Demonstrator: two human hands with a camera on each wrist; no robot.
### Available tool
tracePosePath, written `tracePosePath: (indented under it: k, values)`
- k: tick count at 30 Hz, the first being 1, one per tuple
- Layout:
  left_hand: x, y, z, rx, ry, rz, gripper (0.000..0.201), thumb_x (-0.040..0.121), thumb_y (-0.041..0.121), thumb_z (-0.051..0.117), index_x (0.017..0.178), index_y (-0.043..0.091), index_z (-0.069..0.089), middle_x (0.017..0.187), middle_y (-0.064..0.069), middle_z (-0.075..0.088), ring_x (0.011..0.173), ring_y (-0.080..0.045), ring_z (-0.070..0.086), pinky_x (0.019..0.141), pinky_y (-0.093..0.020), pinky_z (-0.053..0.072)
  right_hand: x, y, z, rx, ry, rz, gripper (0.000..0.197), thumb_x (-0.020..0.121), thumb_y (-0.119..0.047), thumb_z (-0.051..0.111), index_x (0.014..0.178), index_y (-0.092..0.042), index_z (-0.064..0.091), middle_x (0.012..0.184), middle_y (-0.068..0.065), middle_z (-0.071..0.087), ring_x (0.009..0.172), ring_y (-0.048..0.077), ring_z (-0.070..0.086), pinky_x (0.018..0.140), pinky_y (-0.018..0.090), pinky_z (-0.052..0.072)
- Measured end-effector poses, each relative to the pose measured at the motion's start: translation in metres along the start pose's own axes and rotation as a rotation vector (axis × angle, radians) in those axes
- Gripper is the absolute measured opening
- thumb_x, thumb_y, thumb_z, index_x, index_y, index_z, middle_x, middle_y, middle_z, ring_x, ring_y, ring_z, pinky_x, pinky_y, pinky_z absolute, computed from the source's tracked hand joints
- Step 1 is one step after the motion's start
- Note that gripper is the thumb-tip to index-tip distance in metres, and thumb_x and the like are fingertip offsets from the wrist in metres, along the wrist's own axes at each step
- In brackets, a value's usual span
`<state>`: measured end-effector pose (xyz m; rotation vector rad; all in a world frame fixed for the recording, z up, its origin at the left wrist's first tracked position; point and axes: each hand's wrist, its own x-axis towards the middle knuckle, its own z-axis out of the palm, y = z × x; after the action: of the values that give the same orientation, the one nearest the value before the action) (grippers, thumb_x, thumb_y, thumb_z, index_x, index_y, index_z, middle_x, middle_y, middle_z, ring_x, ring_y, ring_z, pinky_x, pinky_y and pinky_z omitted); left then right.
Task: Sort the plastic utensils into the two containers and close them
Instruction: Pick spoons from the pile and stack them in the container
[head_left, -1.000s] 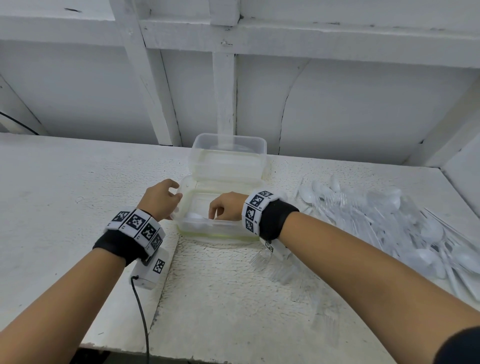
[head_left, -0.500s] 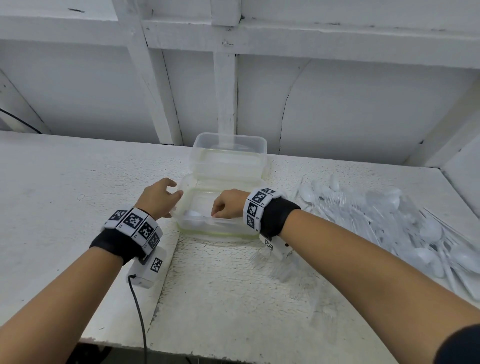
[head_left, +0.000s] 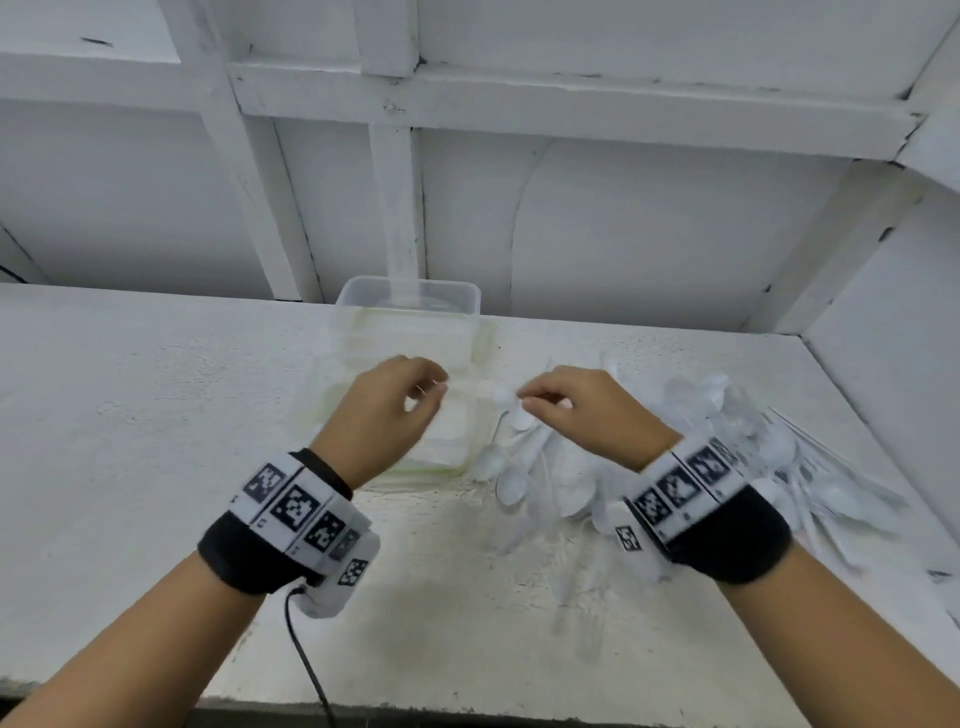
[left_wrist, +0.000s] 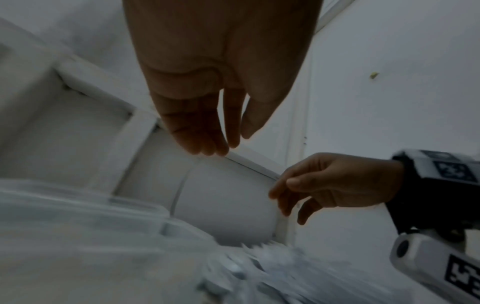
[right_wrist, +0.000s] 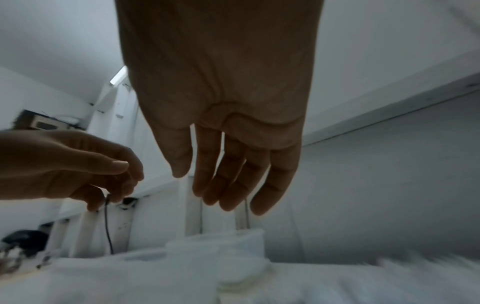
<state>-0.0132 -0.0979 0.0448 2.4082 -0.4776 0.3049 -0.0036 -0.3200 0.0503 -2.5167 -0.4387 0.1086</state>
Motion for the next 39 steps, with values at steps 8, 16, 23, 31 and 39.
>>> tracePosePath:
  k: [8,16,23,31,39]
  values:
    - [-0.005,0.025,0.096,0.321,-0.596,-0.225,0.033,0.098,0.026,0.041,0.122,0.005,0.048,0.122,-0.012,0.056,0.110,-0.026,0.053,0.085,-0.029,0.041,-0.081,0.074,0.014,-0.009,0.003,0.174,0.024,0.094,-0.022,0.053,0.112,-0.013,0.066,0.105,0.002,0.065,0.088,0.004,0.053,0.081,0.012,0.040]
    - [-0.004,0.021,0.111,0.283,-0.547,-0.356,0.027,0.096,0.018,0.042,0.070,0.017,0.034,0.069,0.003,0.039,0.076,-0.022,0.046,0.064,-0.026,0.033,-0.093,0.083,0.029,0.037,0.022,0.157,0.022,0.094,-0.024,0.051,0.108,-0.017,0.067,0.102,-0.002,0.065,0.088,0.002,0.055,0.076,0.006,0.038]
    - [-0.008,0.021,0.111,0.130,-0.557,-0.522,0.020,0.095,0.027,0.042,0.101,0.009,0.051,0.079,-0.004,0.060,0.055,-0.015,0.053,0.058,-0.026,0.046,-0.085,0.075,0.028,0.039,-0.014,0.125,0.022,0.096,-0.023,0.049,0.106,-0.016,0.067,0.099,-0.001,0.066,0.089,0.007,0.057,0.081,0.017,0.042]
    - [-0.004,0.021,0.108,0.120,-0.387,-0.510,0.010,0.090,0.015,0.050,0.080,0.014,0.051,0.088,-0.004,0.056,0.075,-0.019,0.051,0.066,-0.026,0.040,-0.080,0.074,0.027,0.039,-0.026,0.117,0.022,0.096,-0.025,0.048,0.106,-0.017,0.066,0.097,-0.001,0.065,0.089,0.010,0.059,0.084,0.027,0.048]
    - [-0.011,0.027,0.105,0.291,-0.339,-0.436,0.018,0.091,0.007,0.038,0.077,0.006,0.050,0.079,-0.009,0.054,0.074,-0.027,0.052,0.062,-0.029,0.038,-0.074,0.073,0.028,-0.024,-0.064,0.115,0.024,0.096,-0.027,0.045,0.105,-0.018,0.066,0.098,-0.002,0.065,0.088,0.010,0.058,0.080,0.026,0.048]
